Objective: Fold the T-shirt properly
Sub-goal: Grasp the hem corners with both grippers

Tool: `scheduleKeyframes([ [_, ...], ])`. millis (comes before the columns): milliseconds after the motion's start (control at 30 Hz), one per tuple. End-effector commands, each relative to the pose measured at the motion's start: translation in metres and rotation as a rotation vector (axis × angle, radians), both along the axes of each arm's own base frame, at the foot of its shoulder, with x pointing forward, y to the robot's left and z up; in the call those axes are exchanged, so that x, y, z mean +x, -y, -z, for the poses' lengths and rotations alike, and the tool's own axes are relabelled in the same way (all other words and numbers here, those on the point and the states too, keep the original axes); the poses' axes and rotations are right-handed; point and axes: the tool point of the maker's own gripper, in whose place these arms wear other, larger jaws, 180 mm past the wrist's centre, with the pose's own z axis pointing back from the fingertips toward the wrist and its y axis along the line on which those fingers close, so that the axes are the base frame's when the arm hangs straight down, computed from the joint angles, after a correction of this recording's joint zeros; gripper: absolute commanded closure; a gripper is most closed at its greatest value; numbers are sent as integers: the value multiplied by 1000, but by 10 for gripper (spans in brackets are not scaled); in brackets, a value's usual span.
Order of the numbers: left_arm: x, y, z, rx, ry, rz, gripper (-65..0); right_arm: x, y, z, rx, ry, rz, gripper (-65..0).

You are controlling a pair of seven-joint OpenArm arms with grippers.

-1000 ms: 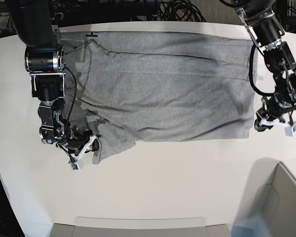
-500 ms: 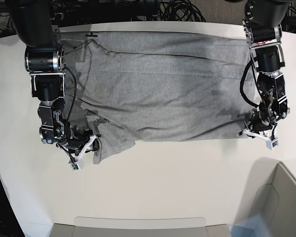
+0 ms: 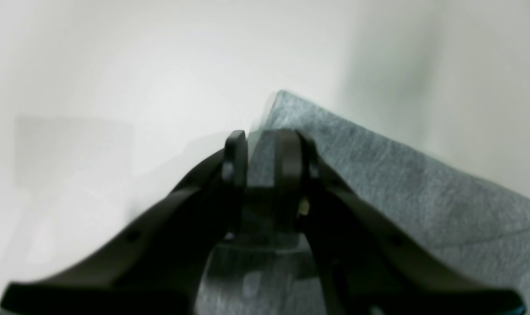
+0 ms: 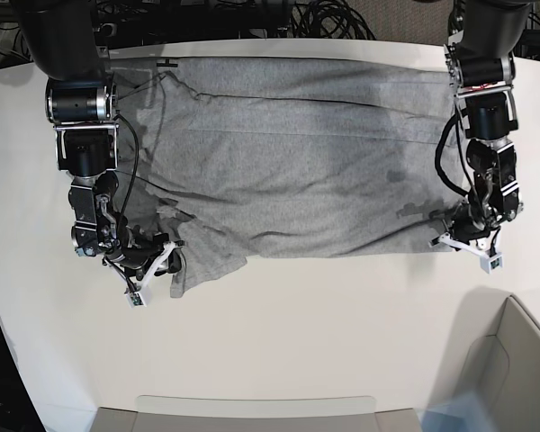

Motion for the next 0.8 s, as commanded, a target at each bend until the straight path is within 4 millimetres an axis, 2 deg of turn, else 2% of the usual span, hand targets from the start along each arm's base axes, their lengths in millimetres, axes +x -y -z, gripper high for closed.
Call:
scheduleKeyframes([
  [0,15,-5,-20,11,55,1,-130,-27,13,24,-95,-137,-36,-184],
  [167,16,-4,-21,10,60,8,-130,-25,11,23,-93,-133,-38,-184],
  [367,18,13,-21,-16,57,122,-130,-24,10,22,-92,-132,-39,-184],
  [600,16,14,-19,-13,47,126,-128,-23,9,21,-89,-126,-39,-184],
  [667,16,14,-19,-13,47,126,-99,-23,9,21,-89,-126,-39,-184],
  [767,16,13,-18,-12,45,126,0,-23,9,21,-89,-126,-39,-184],
])
